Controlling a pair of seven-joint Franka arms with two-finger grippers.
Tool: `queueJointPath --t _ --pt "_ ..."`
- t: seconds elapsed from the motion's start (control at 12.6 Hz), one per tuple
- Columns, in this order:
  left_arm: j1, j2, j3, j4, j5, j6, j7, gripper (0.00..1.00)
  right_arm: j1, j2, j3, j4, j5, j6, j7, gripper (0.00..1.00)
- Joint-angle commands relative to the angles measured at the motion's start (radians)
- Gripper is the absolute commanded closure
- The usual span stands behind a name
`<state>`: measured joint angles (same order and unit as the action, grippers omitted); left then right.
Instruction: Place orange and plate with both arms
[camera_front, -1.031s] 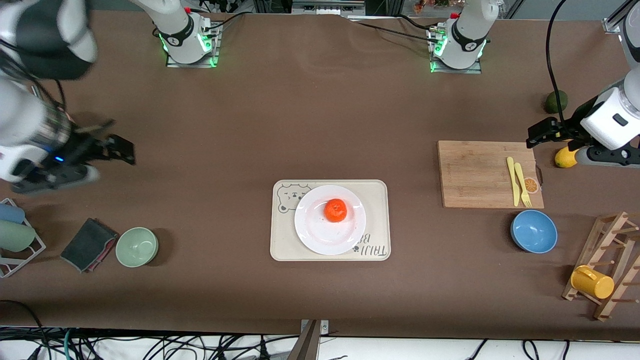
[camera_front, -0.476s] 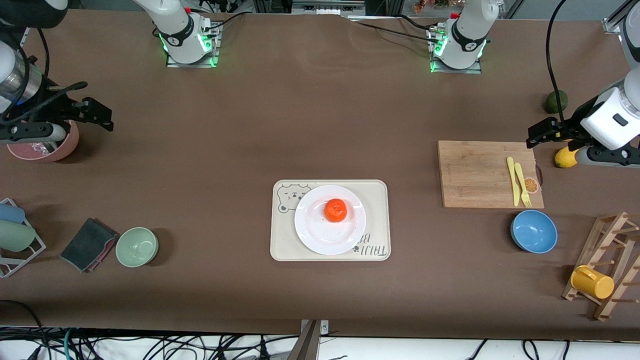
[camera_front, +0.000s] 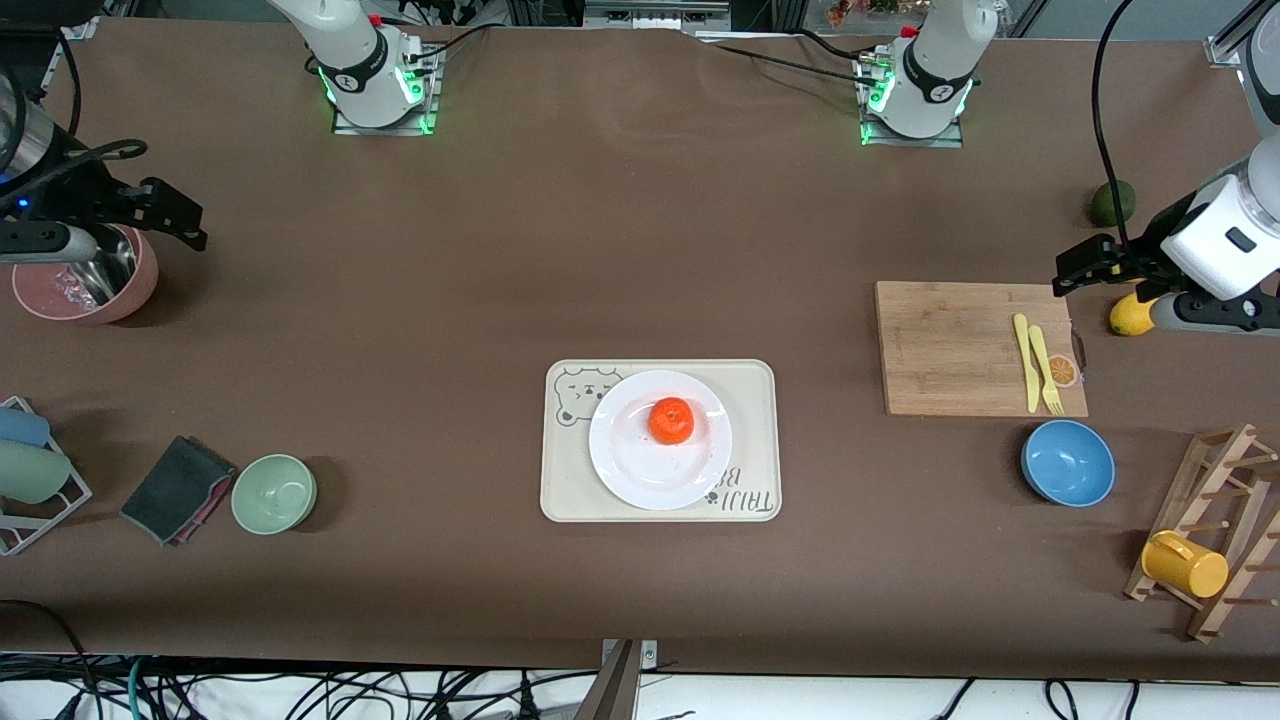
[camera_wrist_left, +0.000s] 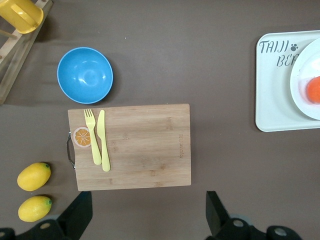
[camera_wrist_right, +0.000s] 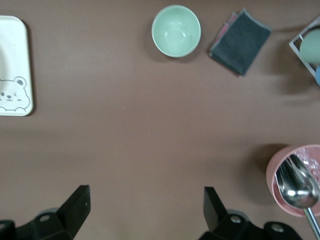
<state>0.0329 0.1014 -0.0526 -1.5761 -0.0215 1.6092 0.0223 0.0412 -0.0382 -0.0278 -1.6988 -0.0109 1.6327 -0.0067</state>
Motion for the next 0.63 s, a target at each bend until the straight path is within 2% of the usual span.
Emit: queueJointPath --t 0.0,0.56 --pt "-0.001 -0.011 0.005 -0.010 -0.015 0.008 0.016 0.00 -0.008 0.015 -0.018 0.016 0.019 -0.033 -0.021 0.00" --pt "-0.001 -0.011 0.005 -0.010 -0.015 0.008 0.016 0.00 -0.008 0.017 -0.018 0.033 0.009 -0.048 -0.018 0.00"
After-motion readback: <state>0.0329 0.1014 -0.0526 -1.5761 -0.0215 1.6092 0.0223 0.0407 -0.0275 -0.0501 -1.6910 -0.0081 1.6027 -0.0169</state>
